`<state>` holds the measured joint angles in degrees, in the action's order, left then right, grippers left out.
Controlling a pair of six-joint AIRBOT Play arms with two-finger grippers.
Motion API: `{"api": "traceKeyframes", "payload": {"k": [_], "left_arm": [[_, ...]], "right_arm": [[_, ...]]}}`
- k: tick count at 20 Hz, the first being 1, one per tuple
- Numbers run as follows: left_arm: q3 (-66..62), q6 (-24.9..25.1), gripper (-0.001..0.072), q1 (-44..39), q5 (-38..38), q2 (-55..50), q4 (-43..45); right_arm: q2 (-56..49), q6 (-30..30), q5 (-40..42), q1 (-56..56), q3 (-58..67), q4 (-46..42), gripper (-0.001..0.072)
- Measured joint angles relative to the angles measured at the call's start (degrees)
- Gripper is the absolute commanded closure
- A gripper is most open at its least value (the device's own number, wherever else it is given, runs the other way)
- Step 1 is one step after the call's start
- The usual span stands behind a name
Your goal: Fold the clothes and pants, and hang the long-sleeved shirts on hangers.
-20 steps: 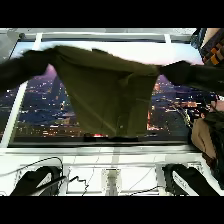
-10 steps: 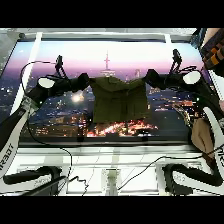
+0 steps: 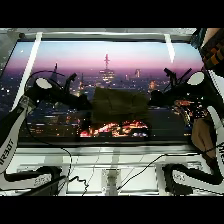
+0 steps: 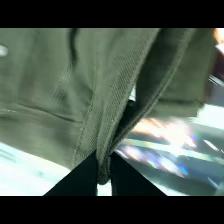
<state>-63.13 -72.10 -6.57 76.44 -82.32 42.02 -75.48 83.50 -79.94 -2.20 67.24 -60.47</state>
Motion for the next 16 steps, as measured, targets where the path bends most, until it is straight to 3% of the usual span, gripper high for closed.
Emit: {"api": "traceKeyframes", "payload": {"k": [1, 2, 3, 4, 10, 11, 12, 13, 15, 16], "left_arm": [[0.0, -0.66, 0.0673, -0.09, 1.2, -0.31, 1.22], [0.02, -1.01, 0.0498, -0.17, 2.23, -0.66, 2.32], [0.02, -1.22, 0.017, -0.24, 3.04, -0.9, 3.56], [0.02, -1.51, -0.0013, -0.24, 3.61, -1.14, 4.35], [0.02, -1.14, -0.0012, -0.17, 2.47, -1.7, 5.53], [0.02, -1.01, -0.0012, -0.02, 1.44, -1.73, 5.53], [0.02, -0.98, -0.0012, 0.11, 0.24, -1.75, 5.38], [0.02, -0.96, -0.0011, 0.2, -0.61, -1.77, 4.83], [0.02, -0.9, -0.0012, 0.44, -2.34, -1.75, 3.67], [0.02, -0.87, -0.0012, 0.55, -3.1, -1.75, 3.21]], "right_arm": [[0.0, -0.2, -1.29, 0.04, -0.02, -1.01, 0.0658], [0.0, -0.33, -2.16, 0.04, -0.02, -1.53, 0.0503], [0.0, -0.42, -2.49, 0.04, -0.02, -2.73, 0.024], [0.0, -0.48, -2.25, 0.02, -0.02, -4.17, 0.011], [-0.42, -0.61, 10.05, -0.13, -0.02, -9.07, 0.012], [-0.96, -0.63, 12.33, -0.5, -0.02, -9.49, 0.0161], [-1.88, -0.83, 13.68, -1.11, -0.02, -9.86, 0.0267], [-3.08, -1.55, 14.51, -1.99, -0.02, -9.73, 0.0283], [-6.43, -4.9, 13.44, -4.55, 0.02, -6.4, 0.0277], [-8.33, -7.39, 11.87, -5.99, 0.04, -3.06, 0.0206]]}}
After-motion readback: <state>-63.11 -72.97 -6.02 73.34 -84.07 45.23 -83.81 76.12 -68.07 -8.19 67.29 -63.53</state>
